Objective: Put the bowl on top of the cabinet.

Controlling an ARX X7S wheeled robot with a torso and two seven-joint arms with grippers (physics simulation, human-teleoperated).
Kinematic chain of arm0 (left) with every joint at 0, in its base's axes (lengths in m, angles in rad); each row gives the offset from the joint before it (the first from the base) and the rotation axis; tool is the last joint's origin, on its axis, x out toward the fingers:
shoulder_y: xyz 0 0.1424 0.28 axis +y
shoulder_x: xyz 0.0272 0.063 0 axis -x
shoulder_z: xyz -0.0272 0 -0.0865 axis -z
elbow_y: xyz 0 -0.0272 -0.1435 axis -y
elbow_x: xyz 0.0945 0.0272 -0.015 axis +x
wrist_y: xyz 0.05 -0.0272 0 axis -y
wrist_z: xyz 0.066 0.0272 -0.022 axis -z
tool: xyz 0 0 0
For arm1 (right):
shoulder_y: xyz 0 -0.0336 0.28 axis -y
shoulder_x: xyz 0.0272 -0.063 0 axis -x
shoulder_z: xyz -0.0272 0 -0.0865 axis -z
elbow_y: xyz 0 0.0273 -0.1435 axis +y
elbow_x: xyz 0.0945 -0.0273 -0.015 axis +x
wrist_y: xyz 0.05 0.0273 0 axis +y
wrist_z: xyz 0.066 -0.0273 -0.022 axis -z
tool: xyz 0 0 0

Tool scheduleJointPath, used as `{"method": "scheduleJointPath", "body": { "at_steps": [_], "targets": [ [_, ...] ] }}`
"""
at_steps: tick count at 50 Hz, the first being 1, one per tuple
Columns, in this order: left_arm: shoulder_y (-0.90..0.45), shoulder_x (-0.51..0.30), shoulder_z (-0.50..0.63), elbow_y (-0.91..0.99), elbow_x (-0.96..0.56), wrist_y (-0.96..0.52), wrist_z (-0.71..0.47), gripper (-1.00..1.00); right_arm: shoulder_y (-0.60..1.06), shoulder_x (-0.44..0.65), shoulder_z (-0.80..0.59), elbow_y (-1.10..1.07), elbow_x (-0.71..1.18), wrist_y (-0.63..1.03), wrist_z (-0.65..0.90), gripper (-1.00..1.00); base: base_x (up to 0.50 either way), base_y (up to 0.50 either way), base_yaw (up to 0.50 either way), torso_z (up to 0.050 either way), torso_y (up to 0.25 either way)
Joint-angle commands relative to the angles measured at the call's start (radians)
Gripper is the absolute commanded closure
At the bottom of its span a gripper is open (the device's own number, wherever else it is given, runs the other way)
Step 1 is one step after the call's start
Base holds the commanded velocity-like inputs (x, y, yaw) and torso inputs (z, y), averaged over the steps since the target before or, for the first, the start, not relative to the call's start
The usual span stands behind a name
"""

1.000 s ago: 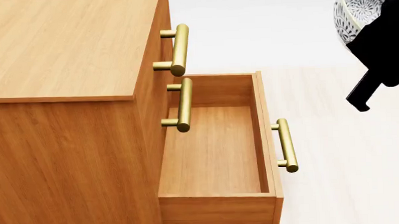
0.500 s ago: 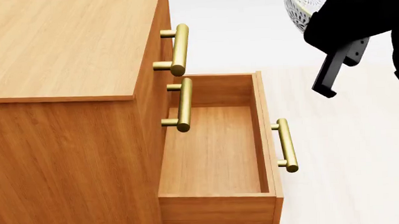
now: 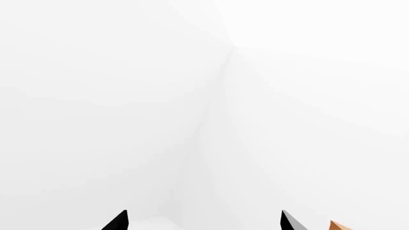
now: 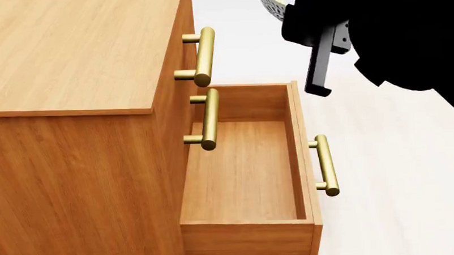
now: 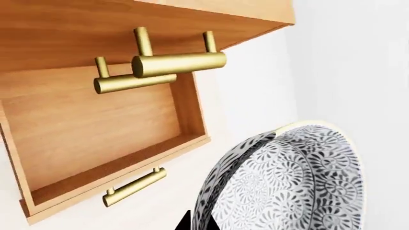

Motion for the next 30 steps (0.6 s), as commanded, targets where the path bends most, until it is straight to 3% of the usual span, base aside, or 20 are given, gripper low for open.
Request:
{"method": "scheduleJointPath", "body": {
  "at_steps": [1, 13, 30],
  "targets": [
    [0.002, 0.0, -0.001, -0.001, -0.002, 0.004, 0.0, -1.0, 0.032, -0.069, -0.015, -0.014, -0.019, -0.03, -0.013, 1.0, 0.0, 0.0, 0.0, 0.0, 0.0],
    [0.002, 0.004, 0.007, -0.008, 0.006, 0.01, 0.007, -1.0, 0.051, -0.147, 0.026, -0.079, 0.014, 0.054, -0.005, 1.0, 0.0, 0.0, 0.0, 0.0, 0.0],
    [0.004, 0.003, 0.005, -0.01, 0.0, 0.013, 0.003, -1.0, 0.064, -0.212, 0.074, -0.086, 0.035, 0.025, 0.018, 1.0, 0.0, 0.0, 0.0, 0.0, 0.001]
  ]
}}
